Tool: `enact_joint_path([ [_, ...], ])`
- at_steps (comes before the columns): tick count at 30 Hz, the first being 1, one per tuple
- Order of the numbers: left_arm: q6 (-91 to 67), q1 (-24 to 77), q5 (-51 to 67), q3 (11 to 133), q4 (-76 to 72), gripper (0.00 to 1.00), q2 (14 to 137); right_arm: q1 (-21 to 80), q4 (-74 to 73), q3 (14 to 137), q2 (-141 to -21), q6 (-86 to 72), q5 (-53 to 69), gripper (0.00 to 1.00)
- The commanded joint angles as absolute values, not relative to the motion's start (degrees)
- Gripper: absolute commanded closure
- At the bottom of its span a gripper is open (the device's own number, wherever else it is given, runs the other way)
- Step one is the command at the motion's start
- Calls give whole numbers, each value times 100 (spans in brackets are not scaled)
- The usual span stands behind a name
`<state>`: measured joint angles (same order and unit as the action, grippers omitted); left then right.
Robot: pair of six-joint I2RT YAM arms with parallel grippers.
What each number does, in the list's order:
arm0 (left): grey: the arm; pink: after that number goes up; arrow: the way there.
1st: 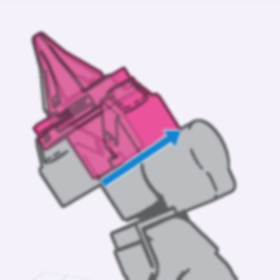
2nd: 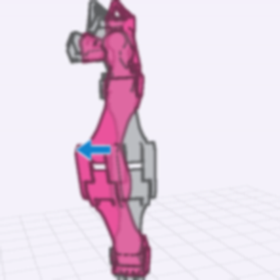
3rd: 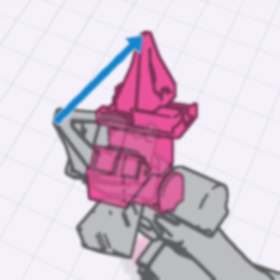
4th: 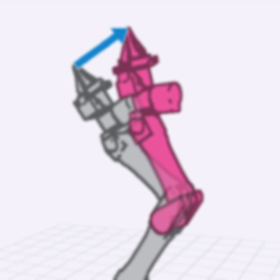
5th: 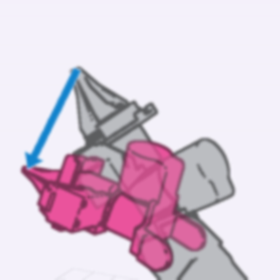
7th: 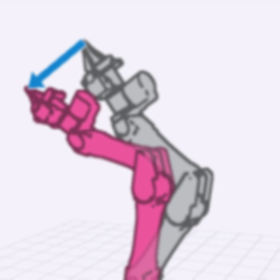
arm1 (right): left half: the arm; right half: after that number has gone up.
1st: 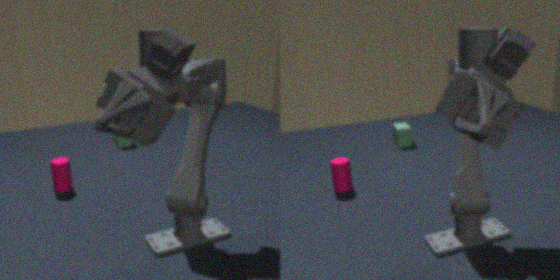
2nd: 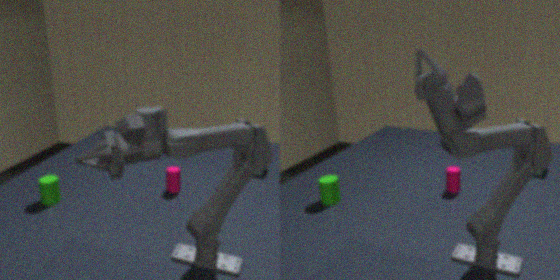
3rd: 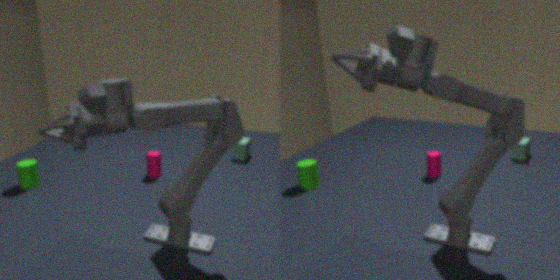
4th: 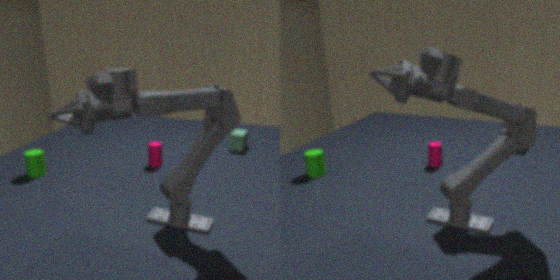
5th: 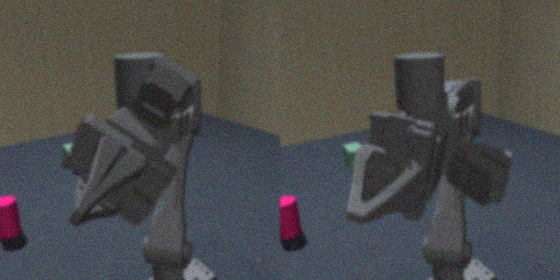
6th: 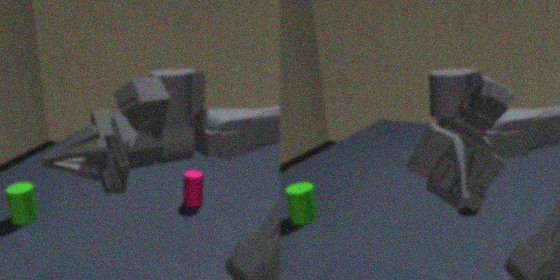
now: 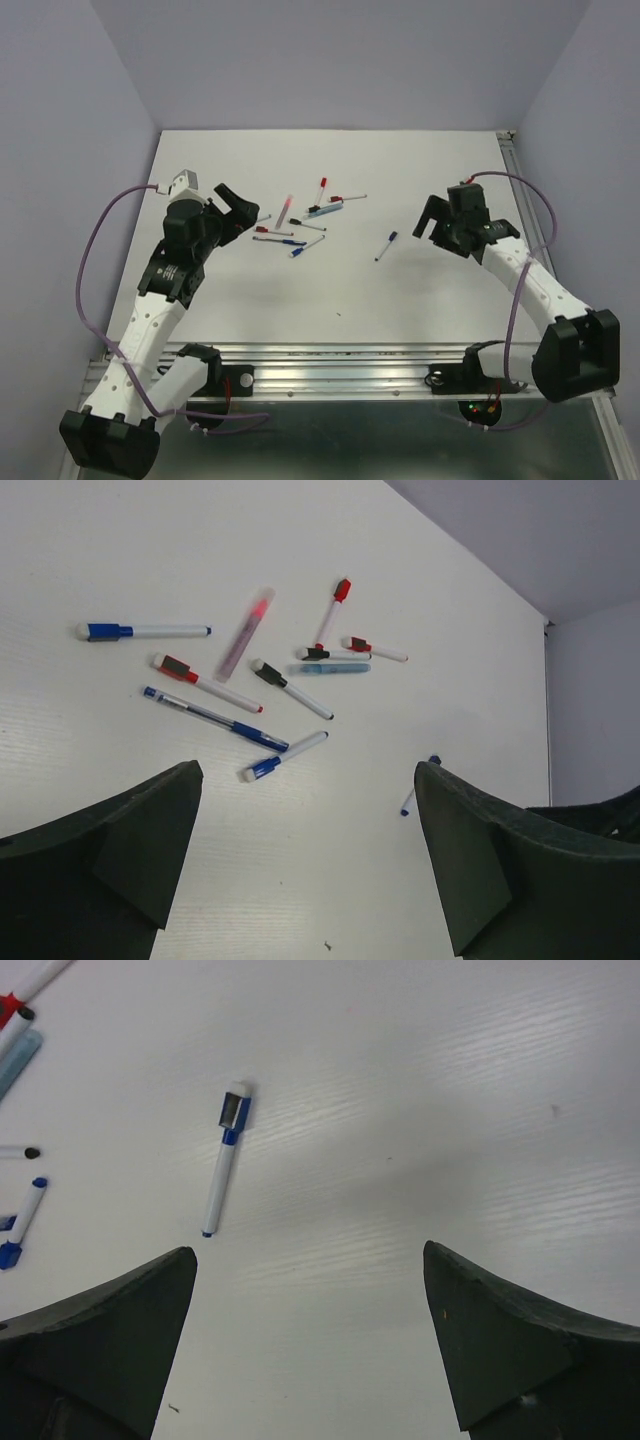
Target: Open the pen caps
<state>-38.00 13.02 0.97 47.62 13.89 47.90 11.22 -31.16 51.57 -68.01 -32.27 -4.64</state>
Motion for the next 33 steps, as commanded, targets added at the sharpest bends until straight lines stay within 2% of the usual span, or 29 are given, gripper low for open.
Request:
enact_joint_path([
  [1,-3788,1292,492,4579,993,1,4860,1774,-2602,5800,-7416,-3506,-728,0],
  [5,-3850,1292,518,4526,993,1,4922,2380,-2628,6345,-8444,-3849,-1511,3],
  [11,-3867,1301,606,4439,967,1,4966,2496,-2725,7013,-9517,-4271,-2091,11],
  [16,-3894,1292,615,4430,940,1,5018,2522,-2707,7382,-10246,-4289,-2144,27],
  [23,-3911,1292,677,4430,923,1,5089,2531,-2848,7453,-10661,-4508,-2390,37],
  [27,-3911,1292,712,4430,914,1,5141,2531,-2707,7348,-10854,-4570,-2391,53],
  [33,-3920,1292,721,4412,923,1,5168,2531,-2584,7234,-11021,-4693,-2285,59],
])
